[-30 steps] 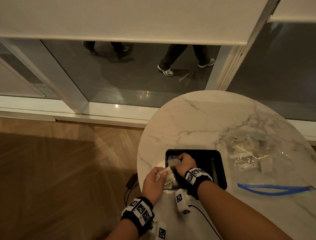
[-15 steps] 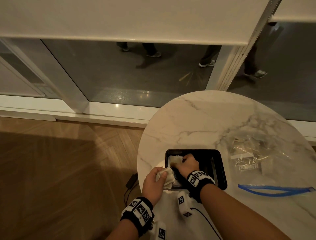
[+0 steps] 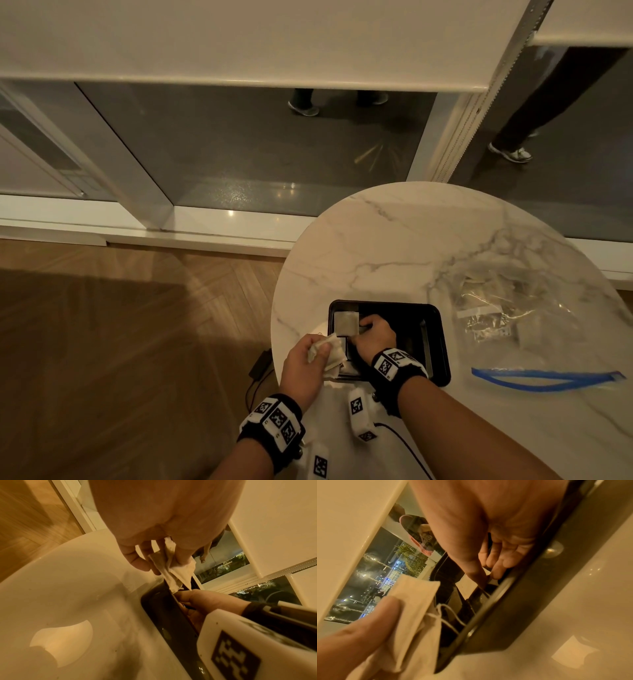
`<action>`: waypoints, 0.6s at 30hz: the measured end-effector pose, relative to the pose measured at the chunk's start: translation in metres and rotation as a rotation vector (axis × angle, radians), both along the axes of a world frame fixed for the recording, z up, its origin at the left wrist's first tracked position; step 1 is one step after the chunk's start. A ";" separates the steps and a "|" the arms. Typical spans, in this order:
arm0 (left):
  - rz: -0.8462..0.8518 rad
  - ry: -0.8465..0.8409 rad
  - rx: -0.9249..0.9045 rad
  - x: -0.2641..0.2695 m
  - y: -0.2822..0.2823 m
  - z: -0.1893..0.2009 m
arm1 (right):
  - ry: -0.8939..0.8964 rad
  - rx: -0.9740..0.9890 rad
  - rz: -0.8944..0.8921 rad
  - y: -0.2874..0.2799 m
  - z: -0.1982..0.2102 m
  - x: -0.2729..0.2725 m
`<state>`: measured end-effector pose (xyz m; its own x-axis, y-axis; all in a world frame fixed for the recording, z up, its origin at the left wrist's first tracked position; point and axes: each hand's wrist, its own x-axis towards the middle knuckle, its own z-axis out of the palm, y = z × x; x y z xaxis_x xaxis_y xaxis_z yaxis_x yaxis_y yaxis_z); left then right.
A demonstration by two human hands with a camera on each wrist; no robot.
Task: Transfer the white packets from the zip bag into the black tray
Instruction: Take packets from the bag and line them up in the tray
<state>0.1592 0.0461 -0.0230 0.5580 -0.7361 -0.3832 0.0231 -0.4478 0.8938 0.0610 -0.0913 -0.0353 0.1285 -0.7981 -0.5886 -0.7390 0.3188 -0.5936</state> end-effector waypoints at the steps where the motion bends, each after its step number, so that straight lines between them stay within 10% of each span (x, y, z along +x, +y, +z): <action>1: 0.005 0.005 -0.001 0.000 0.000 0.001 | -0.005 0.002 -0.004 0.001 0.002 -0.001; 9: 0.073 0.006 -0.030 0.000 -0.002 0.012 | -0.118 0.004 -0.048 -0.001 0.010 -0.014; 14: 0.155 0.156 -0.093 -0.006 -0.013 0.034 | -0.572 0.220 0.097 0.012 0.057 -0.027; 18: 0.158 0.299 -0.128 -0.013 -0.022 0.052 | -0.661 0.040 0.199 0.020 0.069 -0.035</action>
<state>0.1462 0.0246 0.0290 0.5455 -0.7024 -0.4572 0.3519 -0.3031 0.8856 0.0256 -0.0716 0.0337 0.6119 -0.7017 -0.3650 -0.2731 0.2457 -0.9301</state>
